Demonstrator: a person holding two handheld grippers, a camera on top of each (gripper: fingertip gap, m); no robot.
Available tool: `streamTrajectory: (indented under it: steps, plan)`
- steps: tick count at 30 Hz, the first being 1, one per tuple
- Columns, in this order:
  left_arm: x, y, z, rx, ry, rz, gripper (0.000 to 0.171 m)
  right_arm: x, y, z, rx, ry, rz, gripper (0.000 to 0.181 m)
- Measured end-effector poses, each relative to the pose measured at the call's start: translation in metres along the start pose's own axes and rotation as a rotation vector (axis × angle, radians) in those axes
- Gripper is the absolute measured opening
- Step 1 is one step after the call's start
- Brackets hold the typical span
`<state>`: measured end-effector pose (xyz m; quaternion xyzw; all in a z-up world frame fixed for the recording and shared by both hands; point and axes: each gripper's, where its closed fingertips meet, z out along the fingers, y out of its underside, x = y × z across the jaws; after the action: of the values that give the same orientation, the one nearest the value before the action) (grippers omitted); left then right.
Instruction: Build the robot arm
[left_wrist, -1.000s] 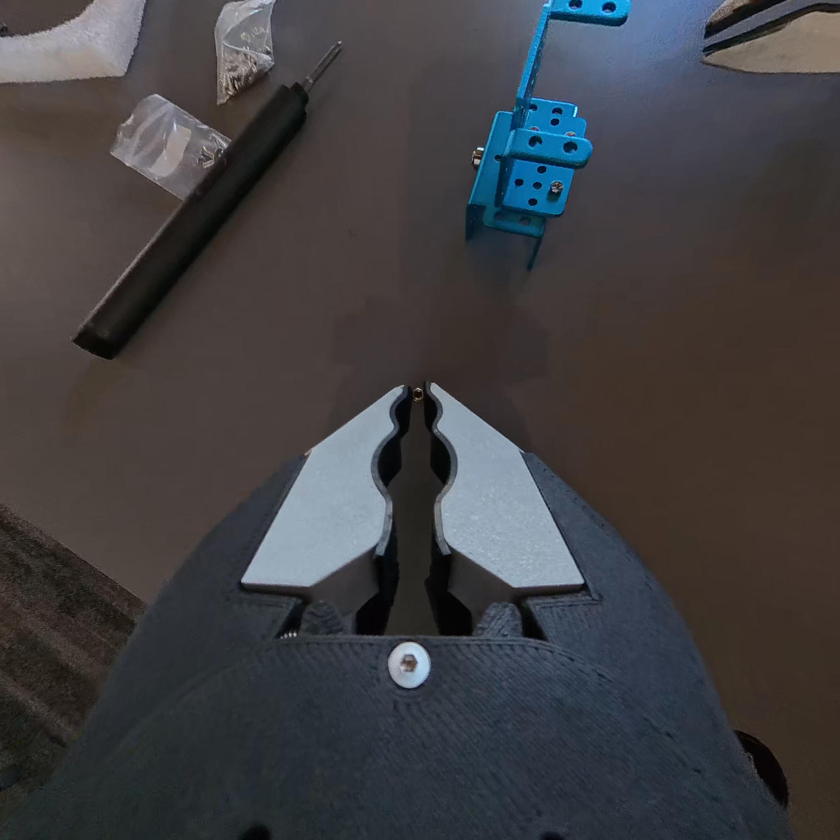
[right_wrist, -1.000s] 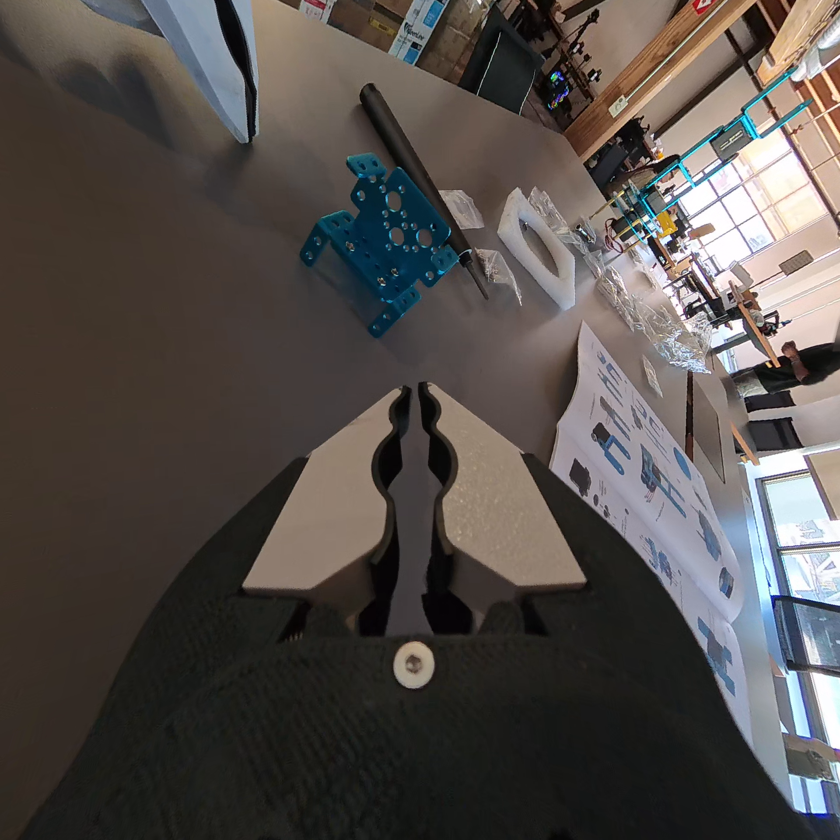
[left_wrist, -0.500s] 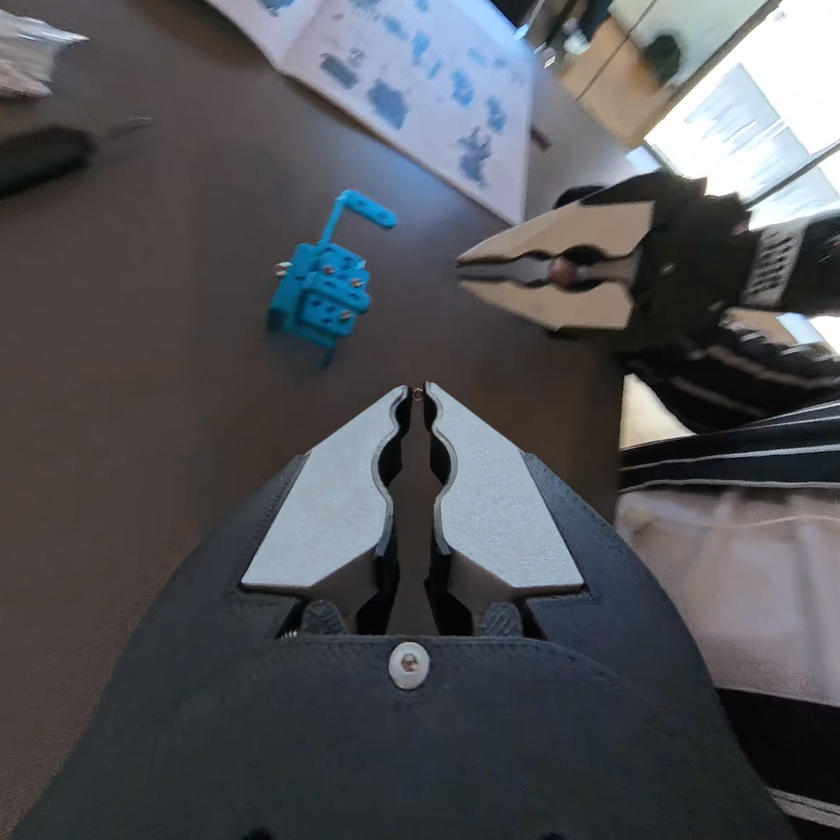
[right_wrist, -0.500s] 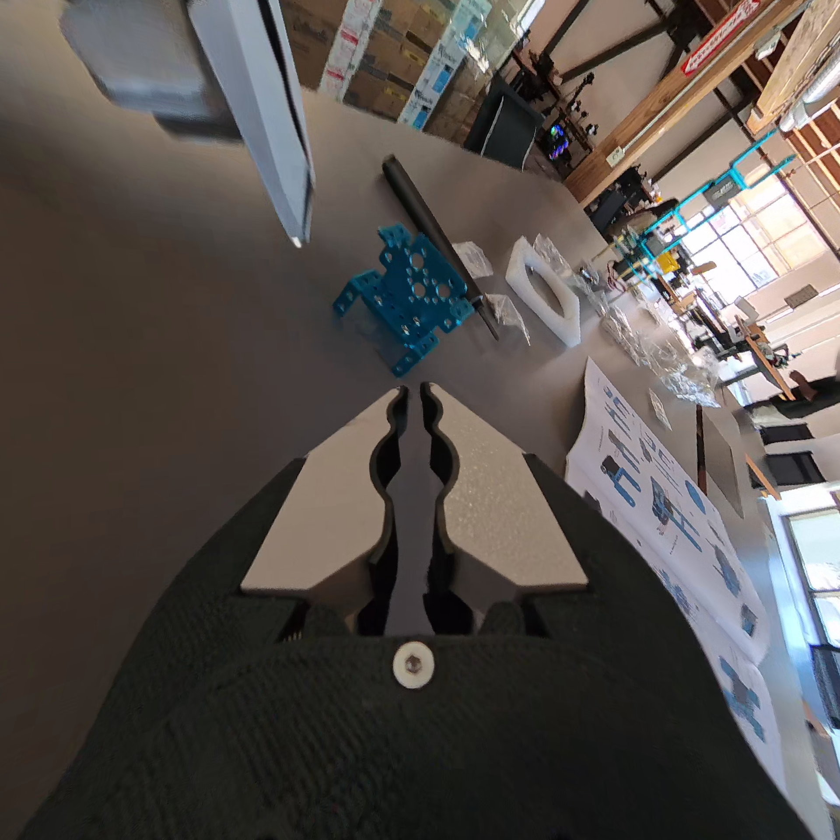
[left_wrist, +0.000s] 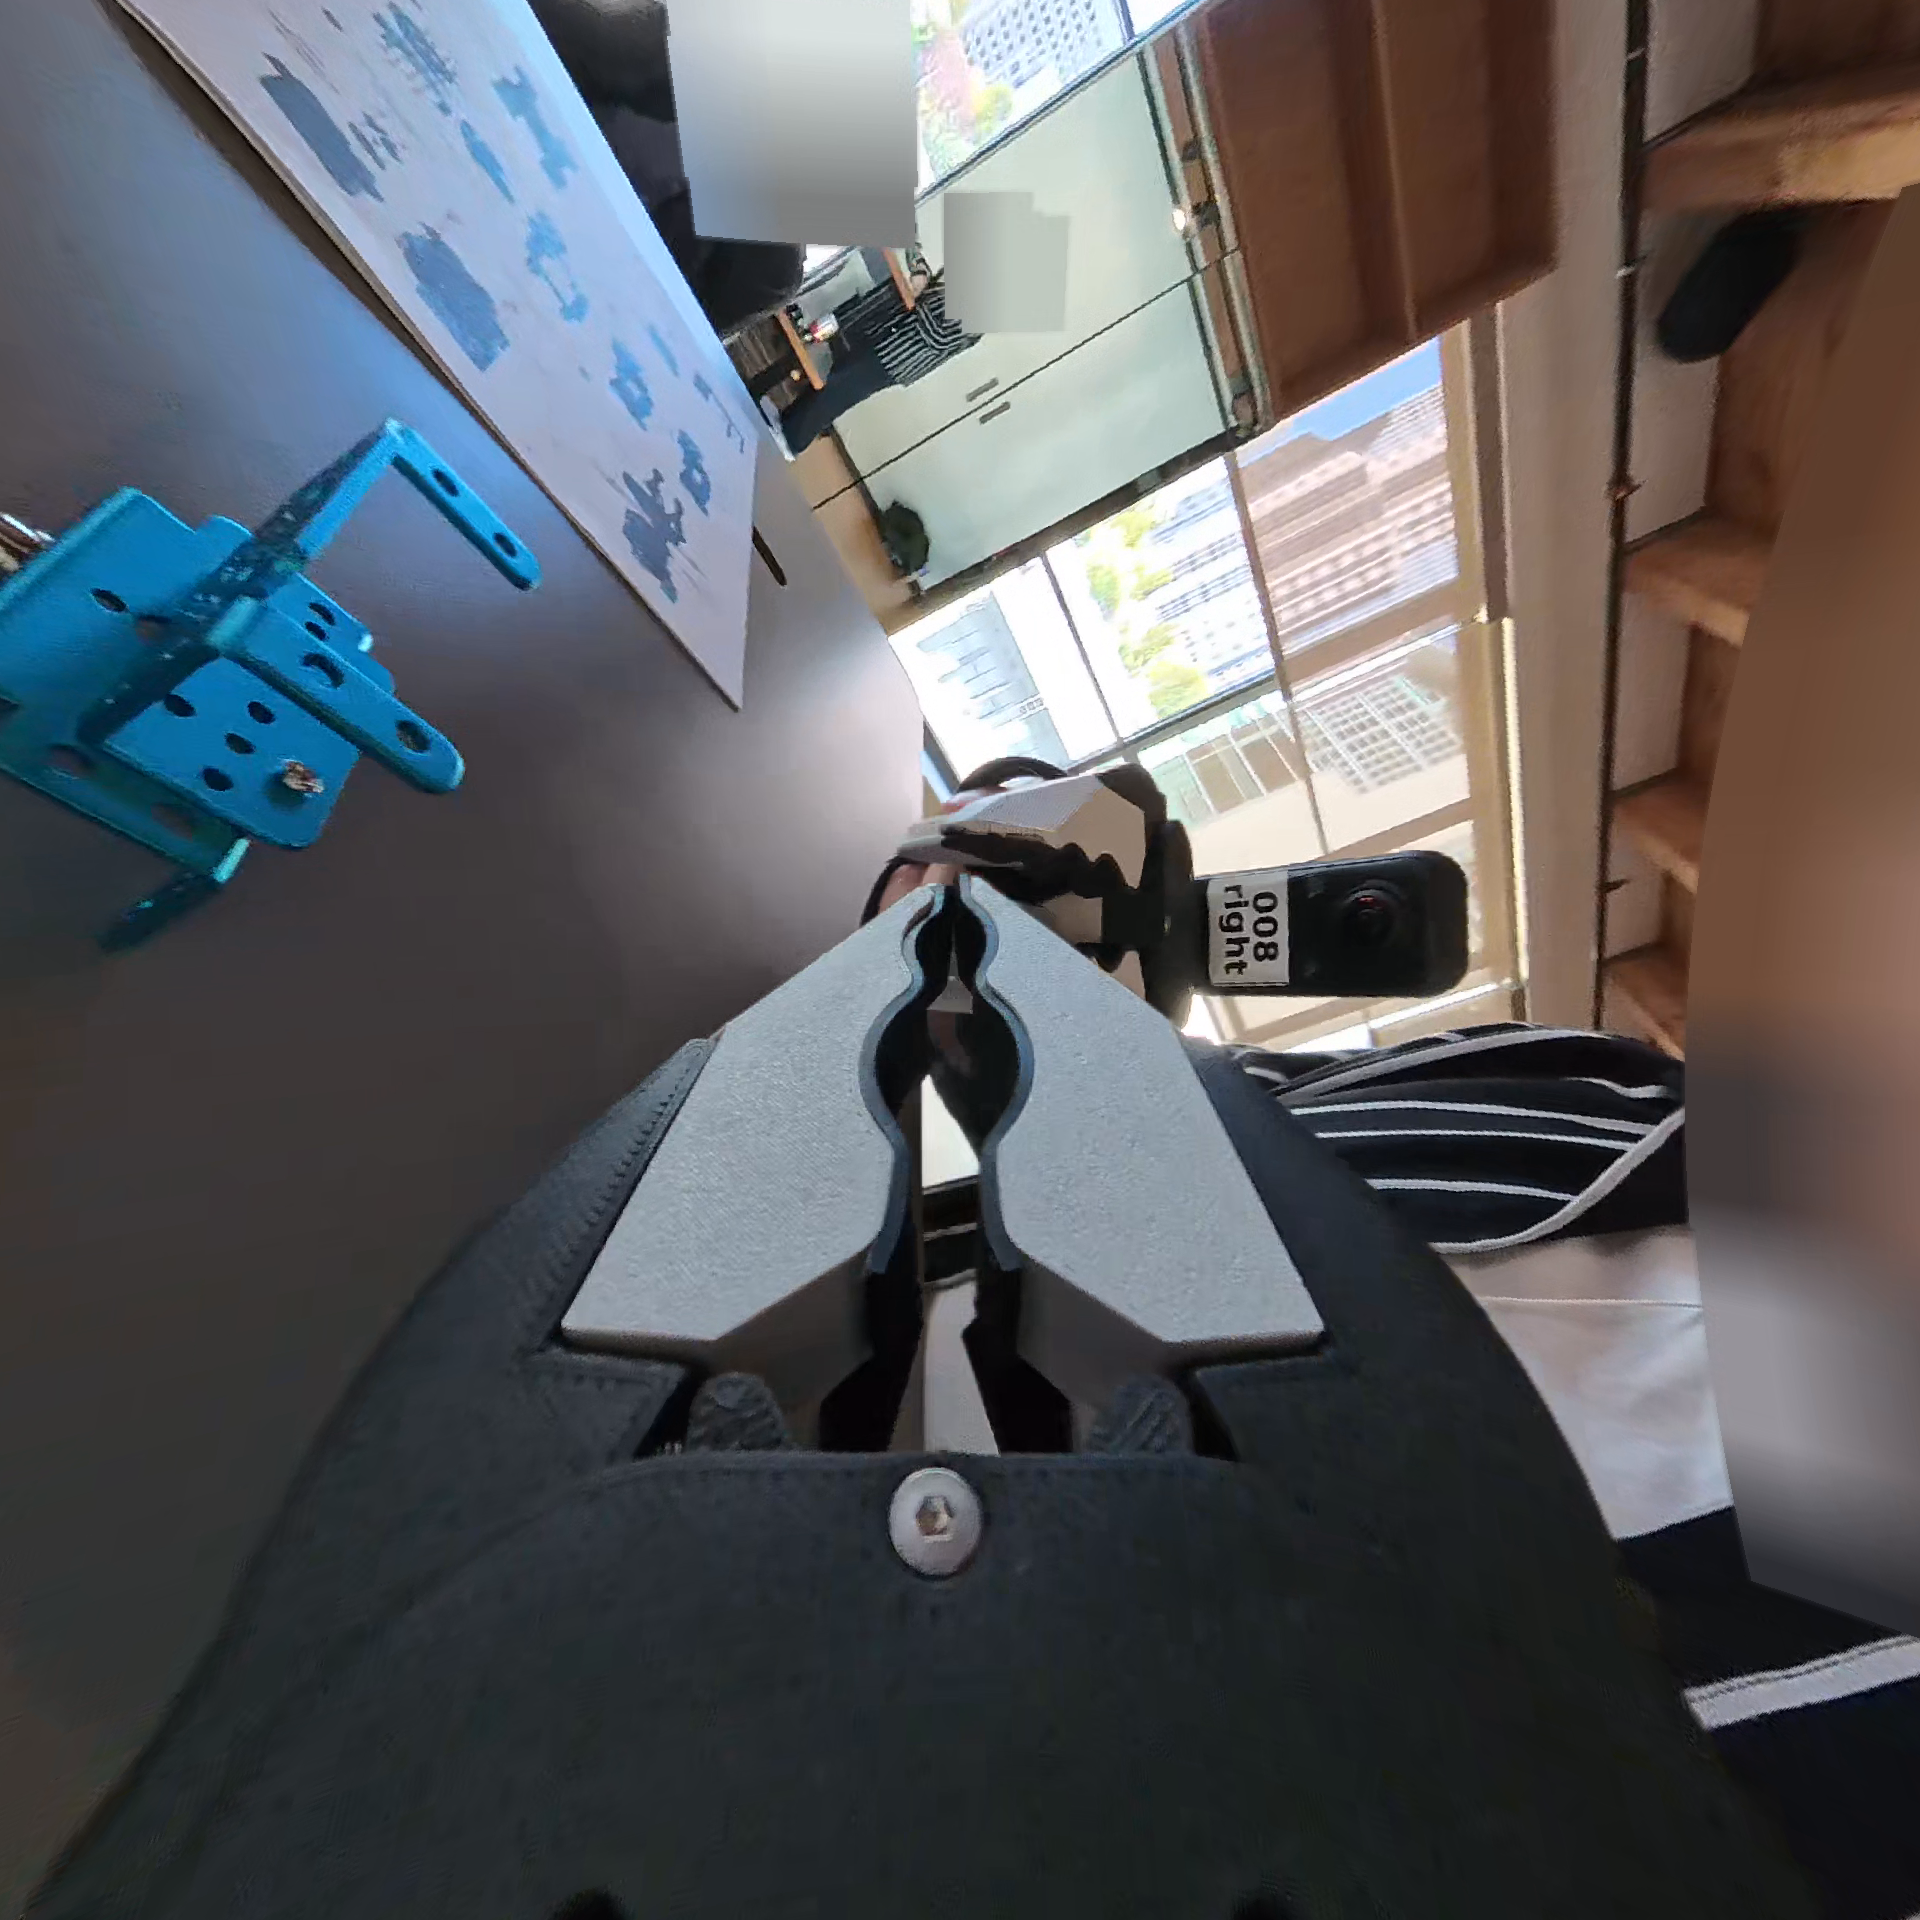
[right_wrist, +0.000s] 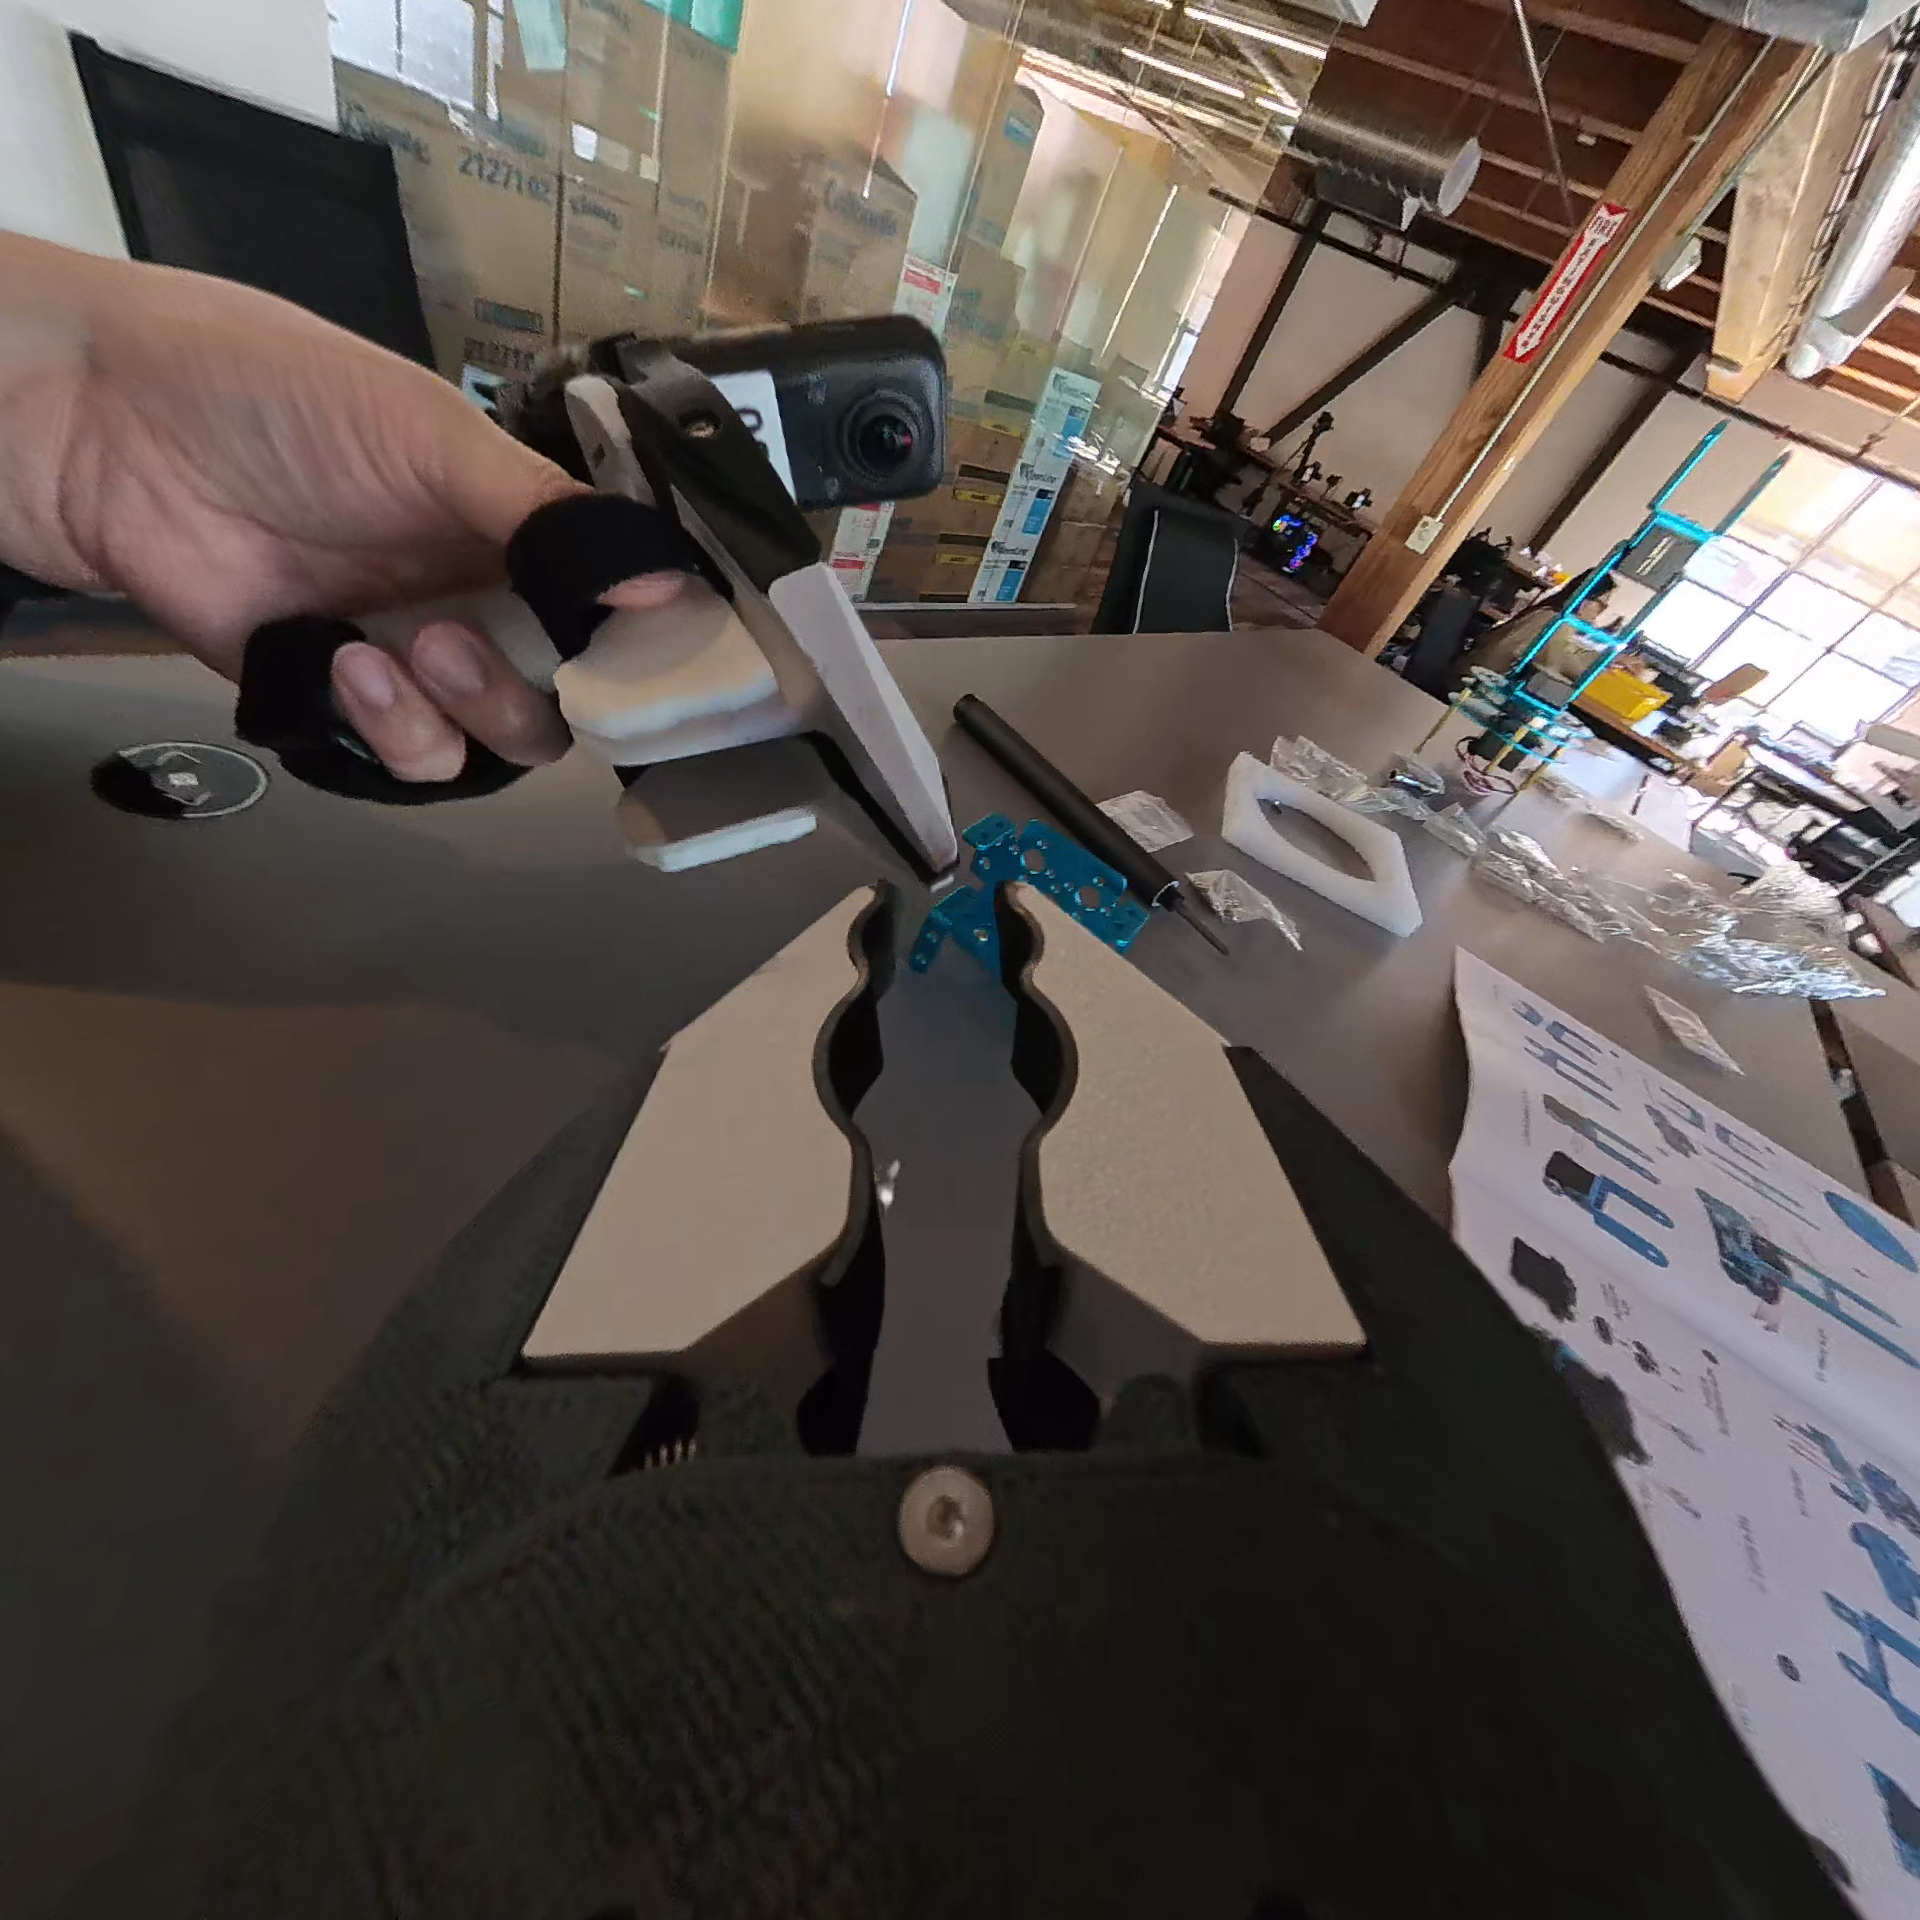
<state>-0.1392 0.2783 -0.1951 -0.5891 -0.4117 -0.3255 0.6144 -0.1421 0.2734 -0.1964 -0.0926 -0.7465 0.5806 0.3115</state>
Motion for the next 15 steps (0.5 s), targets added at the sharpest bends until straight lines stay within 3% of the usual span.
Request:
streamTrajectory:
  steps: [5, 8, 12, 15]
  plan:
    - [-0.025, 0.002, 0.000, -0.002, -0.118, -0.008, 0.000, 0.012, 0.045, -0.003, -0.171, 0.017, -0.015, 0.013]
    - [-0.036, -0.001, -0.009, 0.024, -0.175, -0.002, 0.000, 0.032, 0.046, -0.011, -0.149, 0.080, 0.004, 0.008]
    - [-0.044, -0.002, -0.016, 0.040, -0.232, 0.014, 0.000, 0.047, 0.041, -0.017, -0.070, 0.037, 0.183, 0.009]
    - [-0.044, -0.007, -0.021, 0.062, -0.257, 0.033, 0.000, 0.081, 0.058, -0.035, -0.163, 0.089, 0.177, 0.012]
